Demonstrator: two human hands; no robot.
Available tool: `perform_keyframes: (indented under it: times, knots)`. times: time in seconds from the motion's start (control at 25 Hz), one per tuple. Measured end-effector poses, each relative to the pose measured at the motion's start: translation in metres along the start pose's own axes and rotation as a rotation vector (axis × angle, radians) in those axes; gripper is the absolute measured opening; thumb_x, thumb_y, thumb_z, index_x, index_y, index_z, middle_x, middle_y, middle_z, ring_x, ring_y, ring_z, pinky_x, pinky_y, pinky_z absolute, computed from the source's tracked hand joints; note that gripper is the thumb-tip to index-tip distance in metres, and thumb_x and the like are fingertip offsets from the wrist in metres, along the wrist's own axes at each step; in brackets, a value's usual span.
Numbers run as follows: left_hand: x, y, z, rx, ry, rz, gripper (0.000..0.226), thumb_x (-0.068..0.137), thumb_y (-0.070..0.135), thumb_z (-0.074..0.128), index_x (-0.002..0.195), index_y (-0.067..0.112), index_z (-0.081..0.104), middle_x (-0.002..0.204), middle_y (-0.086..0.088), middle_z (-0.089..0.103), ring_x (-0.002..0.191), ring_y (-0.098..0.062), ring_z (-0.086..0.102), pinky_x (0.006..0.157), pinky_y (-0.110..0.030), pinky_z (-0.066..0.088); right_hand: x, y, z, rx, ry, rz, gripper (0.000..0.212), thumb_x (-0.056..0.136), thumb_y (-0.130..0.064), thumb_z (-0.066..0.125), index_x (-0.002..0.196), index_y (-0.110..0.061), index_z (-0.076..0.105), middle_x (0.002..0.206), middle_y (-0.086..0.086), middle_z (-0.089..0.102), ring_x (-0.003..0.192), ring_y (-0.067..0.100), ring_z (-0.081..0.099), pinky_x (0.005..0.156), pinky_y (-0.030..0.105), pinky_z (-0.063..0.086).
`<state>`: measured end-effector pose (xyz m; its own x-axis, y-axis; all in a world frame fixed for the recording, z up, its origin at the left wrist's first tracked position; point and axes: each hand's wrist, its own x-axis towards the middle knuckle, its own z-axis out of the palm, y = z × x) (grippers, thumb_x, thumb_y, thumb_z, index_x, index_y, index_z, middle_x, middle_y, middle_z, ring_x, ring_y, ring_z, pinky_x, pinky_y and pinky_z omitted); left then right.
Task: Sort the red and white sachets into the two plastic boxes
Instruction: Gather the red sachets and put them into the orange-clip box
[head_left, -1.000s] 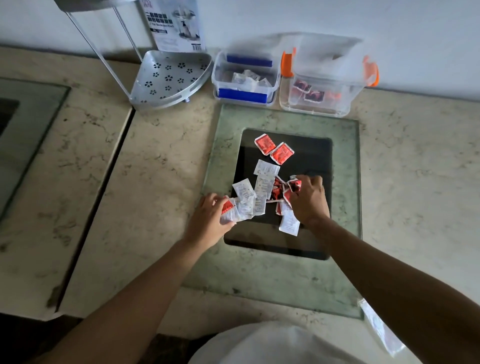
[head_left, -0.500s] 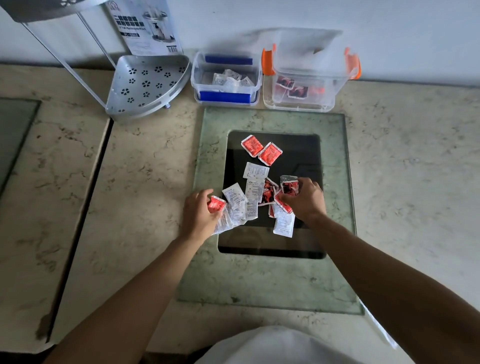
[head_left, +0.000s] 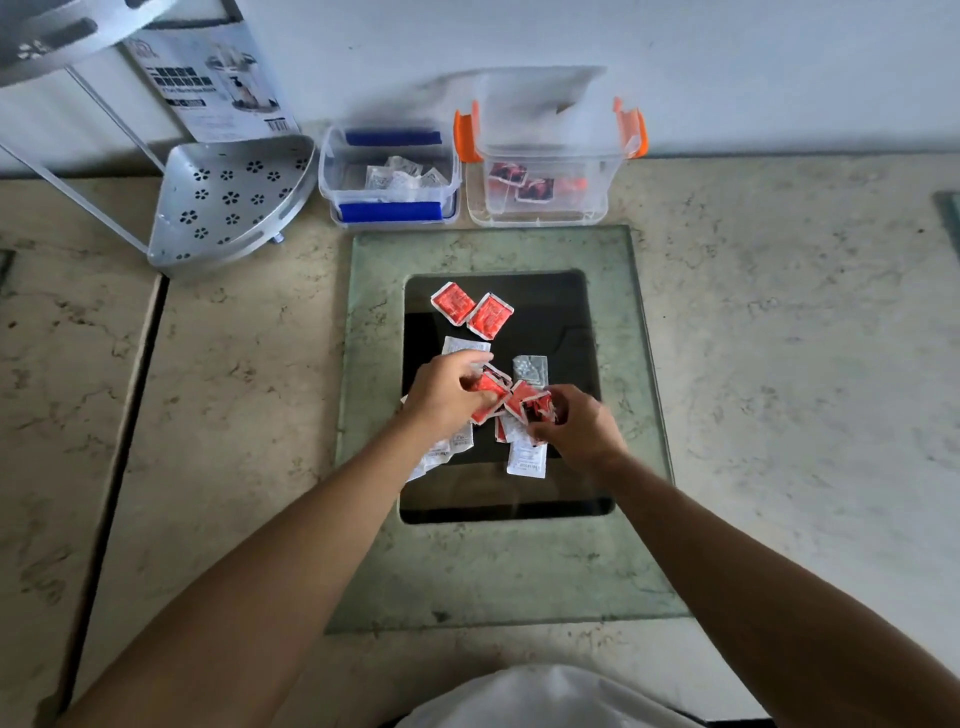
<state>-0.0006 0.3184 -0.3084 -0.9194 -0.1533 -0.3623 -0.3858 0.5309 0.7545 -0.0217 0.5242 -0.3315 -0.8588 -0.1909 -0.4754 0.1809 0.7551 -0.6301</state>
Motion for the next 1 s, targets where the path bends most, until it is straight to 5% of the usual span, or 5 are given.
perform_keyframes:
  times: [0.16, 0.4, 0.52, 0.72, 1.0]
  knots:
    - [0.024, 0.016, 0.011, 0.313, -0.176, 0.011, 0.050, 0.081, 0.011, 0.078, 0.129, 0.016, 0.066, 0.115, -0.009, 0.073, 0.100, -0.022, 0.068, 0.086, -0.035, 0.057, 0.001, 0.006, 0.001, -0.127, 0.003, -0.064, 0.054, 0.076, -0.029, 0.083, 0.125, -0.023, 0.060, 0.110, 0.001, 0.072, 0.093, 0.017, 0.069, 0.082, 0.036, 0.059]
    - [0.034, 0.012, 0.014, 0.587, -0.277, 0.081, 0.047, 0.081, 0.021, 0.077, 0.126, 0.013, 0.065, 0.118, -0.011, 0.067, 0.108, -0.028, 0.064, 0.088, -0.039, 0.054, 0.004, 0.009, -0.003, -0.083, 0.049, -0.050, 0.041, 0.071, -0.030, 0.087, 0.101, -0.017, 0.062, 0.100, -0.003, 0.056, 0.081, 0.014, 0.057, 0.067, 0.022, 0.048]
    - [0.031, 0.003, 0.008, 0.607, -0.301, 0.071, 0.076, 0.079, 0.022, 0.082, 0.145, 0.015, 0.046, 0.134, -0.011, 0.060, 0.121, -0.028, 0.059, 0.097, -0.039, 0.050, 0.003, 0.013, -0.004, -0.004, 0.030, -0.012, 0.032, 0.070, -0.027, 0.086, 0.087, -0.021, 0.060, 0.086, -0.006, 0.065, 0.073, 0.014, 0.062, 0.058, 0.022, 0.047]
    - [0.024, -0.003, 0.003, 0.562, -0.240, 0.132, 0.052, 0.075, 0.024, 0.086, 0.118, 0.017, 0.056, 0.114, -0.004, 0.062, 0.094, -0.021, 0.062, 0.079, -0.036, 0.052, 0.002, 0.014, -0.015, 0.150, 0.063, 0.112, 0.031, 0.073, -0.023, 0.085, 0.095, -0.020, 0.063, 0.086, -0.007, 0.070, 0.073, 0.008, 0.065, 0.054, 0.016, 0.044]
    - [0.012, -0.016, -0.001, 0.505, -0.090, 0.345, 0.045, 0.066, 0.026, 0.090, 0.097, 0.012, 0.061, 0.101, -0.004, 0.053, 0.095, -0.021, 0.051, 0.082, -0.040, 0.049, 0.006, 0.007, -0.008, 0.228, 0.058, 0.152, 0.035, 0.072, -0.025, 0.086, 0.096, -0.020, 0.062, 0.089, -0.004, 0.071, 0.078, 0.011, 0.069, 0.057, 0.020, 0.048]
